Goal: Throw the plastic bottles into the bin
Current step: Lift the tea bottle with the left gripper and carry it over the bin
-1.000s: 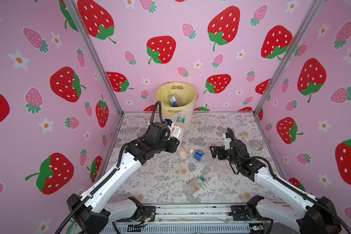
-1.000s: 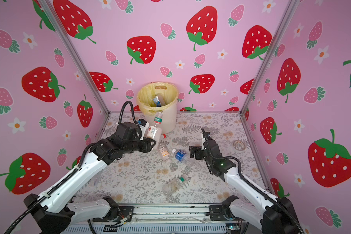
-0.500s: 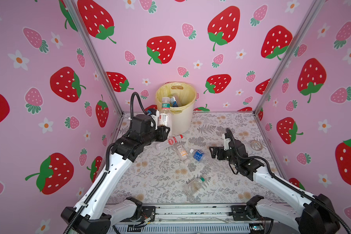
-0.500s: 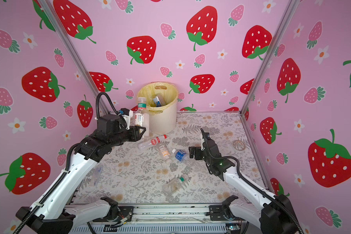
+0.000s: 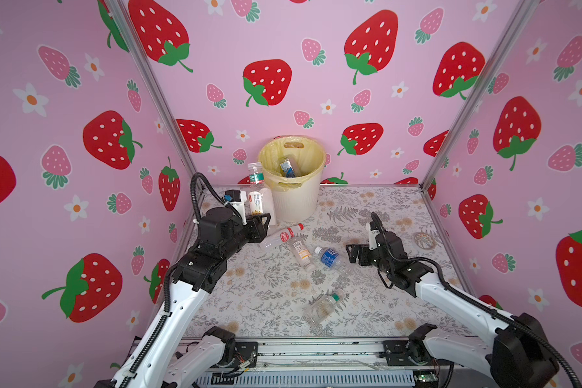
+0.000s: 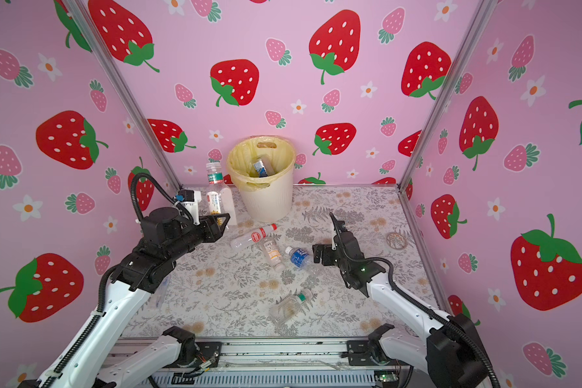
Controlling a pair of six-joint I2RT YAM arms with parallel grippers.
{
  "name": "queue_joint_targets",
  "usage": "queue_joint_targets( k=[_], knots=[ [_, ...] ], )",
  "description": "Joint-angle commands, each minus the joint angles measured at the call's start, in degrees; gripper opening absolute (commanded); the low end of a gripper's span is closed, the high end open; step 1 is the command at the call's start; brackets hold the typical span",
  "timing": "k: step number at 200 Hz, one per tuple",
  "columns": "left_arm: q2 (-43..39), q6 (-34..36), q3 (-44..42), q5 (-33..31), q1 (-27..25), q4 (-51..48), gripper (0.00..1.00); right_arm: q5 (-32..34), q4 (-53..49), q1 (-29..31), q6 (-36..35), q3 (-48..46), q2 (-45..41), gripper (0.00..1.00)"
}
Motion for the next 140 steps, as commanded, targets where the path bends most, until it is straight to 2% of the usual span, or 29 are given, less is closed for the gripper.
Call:
queue_joint_targets(
  k=[1, 32, 69, 109, 140],
  knots=[
    [-1.36, -1.15, -2.25, 1.92, 0.39, 3.7, 0.49, -0.42, 1.32, -0.28, -0.41, 1.62, 0.68, 0.99],
    [-1.14, -0.54, -2.67, 0.94, 0.33, 4.0, 0.5, -0.6, 1.97, -0.37, -0.15, 1.77, 1.91, 0.99],
    [4.2, 1.59, 5.74, 0.98, 0.31, 3.67, 0.5, -1.48, 3.14, -0.47, 0.19, 1.89, 3.14, 0.99],
    [18.39, 3.91, 24.87, 0.94, 0.39, 1.12, 0.51, -1.0, 3.23, -0.55, 0.82, 2.11, 3.78, 0.99],
    [35.1, 5.98, 43.99, -2.88, 0.41, -1.45, 0.59, -1.64, 2.7, -0.57, 1.33, 2.8, 3.9, 0.99]
  ],
)
